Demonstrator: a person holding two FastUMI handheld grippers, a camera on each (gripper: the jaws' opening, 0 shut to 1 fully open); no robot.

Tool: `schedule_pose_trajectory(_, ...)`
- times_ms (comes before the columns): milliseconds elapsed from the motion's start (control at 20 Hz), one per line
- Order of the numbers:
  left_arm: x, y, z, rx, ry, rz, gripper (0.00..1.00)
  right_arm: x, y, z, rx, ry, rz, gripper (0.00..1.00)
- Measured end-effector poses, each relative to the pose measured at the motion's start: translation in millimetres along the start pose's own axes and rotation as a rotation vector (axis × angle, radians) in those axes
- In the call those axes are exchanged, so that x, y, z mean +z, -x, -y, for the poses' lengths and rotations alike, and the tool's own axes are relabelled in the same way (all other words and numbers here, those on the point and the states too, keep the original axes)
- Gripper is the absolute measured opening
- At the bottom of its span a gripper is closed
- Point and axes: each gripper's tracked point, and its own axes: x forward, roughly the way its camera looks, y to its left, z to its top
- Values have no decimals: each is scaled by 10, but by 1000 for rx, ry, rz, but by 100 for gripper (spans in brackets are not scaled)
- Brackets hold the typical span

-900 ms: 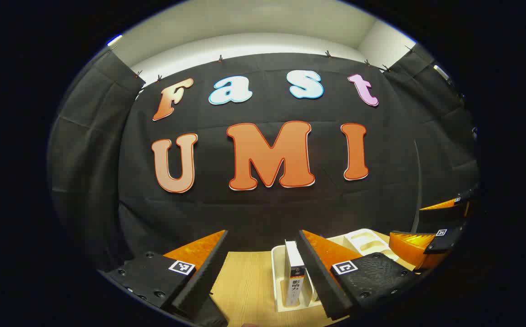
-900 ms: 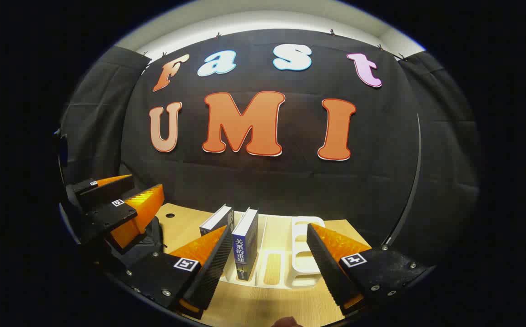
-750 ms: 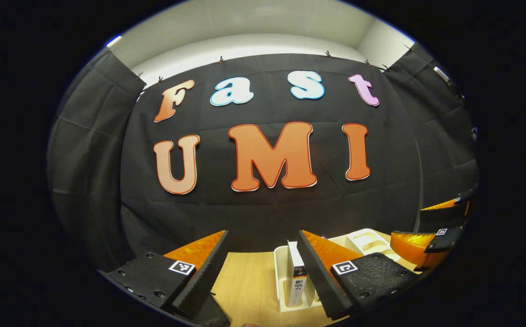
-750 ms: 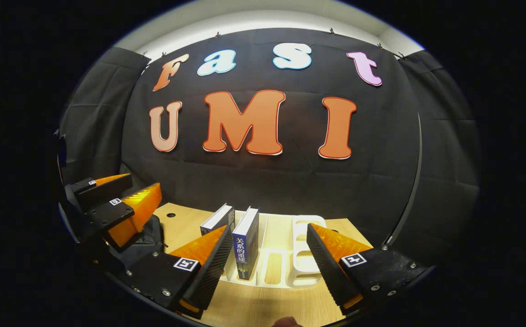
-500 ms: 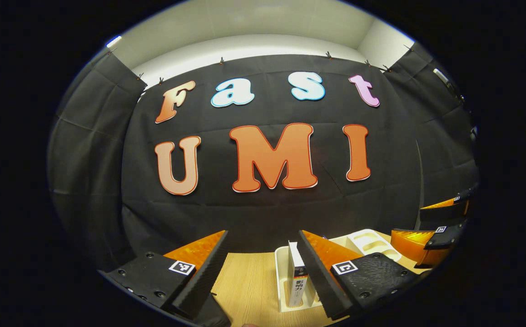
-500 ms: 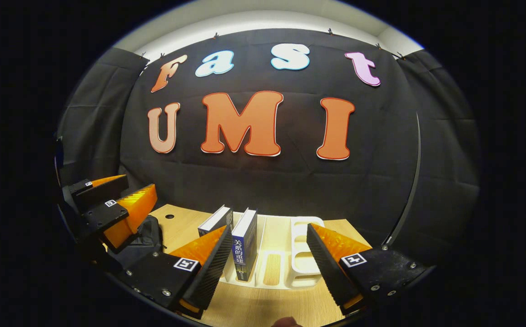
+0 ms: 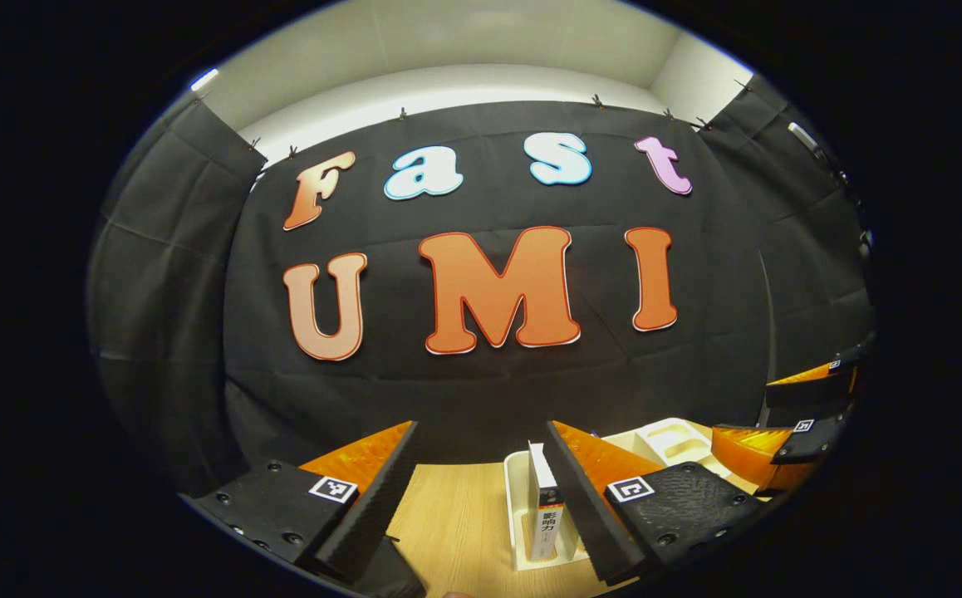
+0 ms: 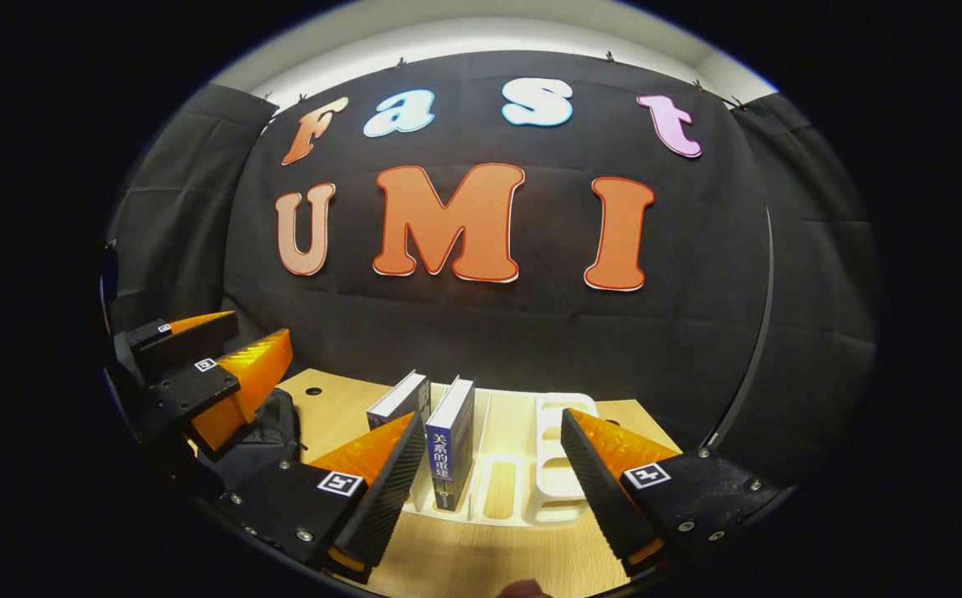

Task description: Open the schoolbag, grab two books from the bookshelf and put them into the schoolbag.

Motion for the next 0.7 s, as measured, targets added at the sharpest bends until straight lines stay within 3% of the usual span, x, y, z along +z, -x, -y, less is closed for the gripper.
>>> schedule_pose_trajectory(300, -102, 77, -125, 38, -106, -10, 93, -50, -12, 78, 1, 1, -13, 98)
schedule_pose_trajectory(700, -764, 372, -445, 85, -337, -141, 96, -226, -90, 177, 21, 15, -46, 98)
